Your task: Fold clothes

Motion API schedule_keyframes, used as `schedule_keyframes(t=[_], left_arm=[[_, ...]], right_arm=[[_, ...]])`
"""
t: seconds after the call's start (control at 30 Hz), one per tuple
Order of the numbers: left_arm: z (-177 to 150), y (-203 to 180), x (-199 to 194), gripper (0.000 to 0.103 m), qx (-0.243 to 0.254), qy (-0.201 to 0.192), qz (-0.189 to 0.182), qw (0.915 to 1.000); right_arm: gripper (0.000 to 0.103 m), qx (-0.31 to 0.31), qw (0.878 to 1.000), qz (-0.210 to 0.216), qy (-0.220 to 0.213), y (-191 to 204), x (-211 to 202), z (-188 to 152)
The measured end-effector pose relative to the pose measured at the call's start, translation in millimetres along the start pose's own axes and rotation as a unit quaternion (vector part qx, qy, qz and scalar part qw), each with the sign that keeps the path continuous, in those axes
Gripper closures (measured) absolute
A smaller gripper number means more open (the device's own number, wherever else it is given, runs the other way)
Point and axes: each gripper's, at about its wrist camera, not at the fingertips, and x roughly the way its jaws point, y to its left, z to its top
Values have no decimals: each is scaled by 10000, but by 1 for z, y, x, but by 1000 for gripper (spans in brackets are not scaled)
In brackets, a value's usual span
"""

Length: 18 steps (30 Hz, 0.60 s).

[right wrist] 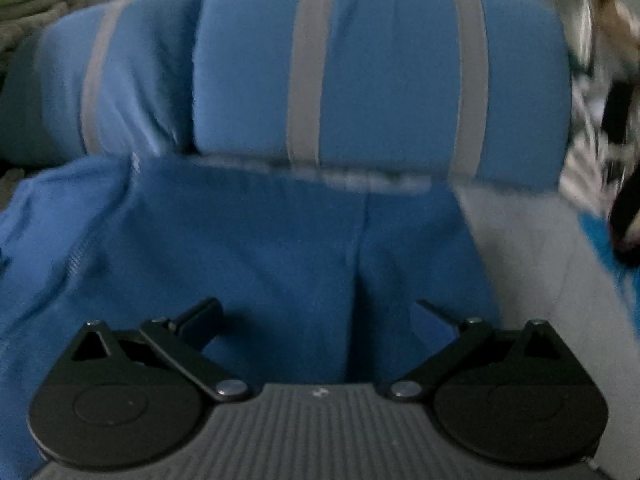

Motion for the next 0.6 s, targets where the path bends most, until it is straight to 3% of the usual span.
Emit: schedule_keyframes(t=[0.23,0.37,0.6], left_arm=[[-5,-19,-11,34,482,-268,505,9972],[-10,-39,-40,34,750,-705,875,9908],[-39,-73,-89,34,832,-1229,862,9852]], right_arm=[[0,-253,9993,-220,185,10,4,7],[0,-275,9985,-387,-278,16,-29,3],[0,-276,9963,-381,-713,50,-91,-36]])
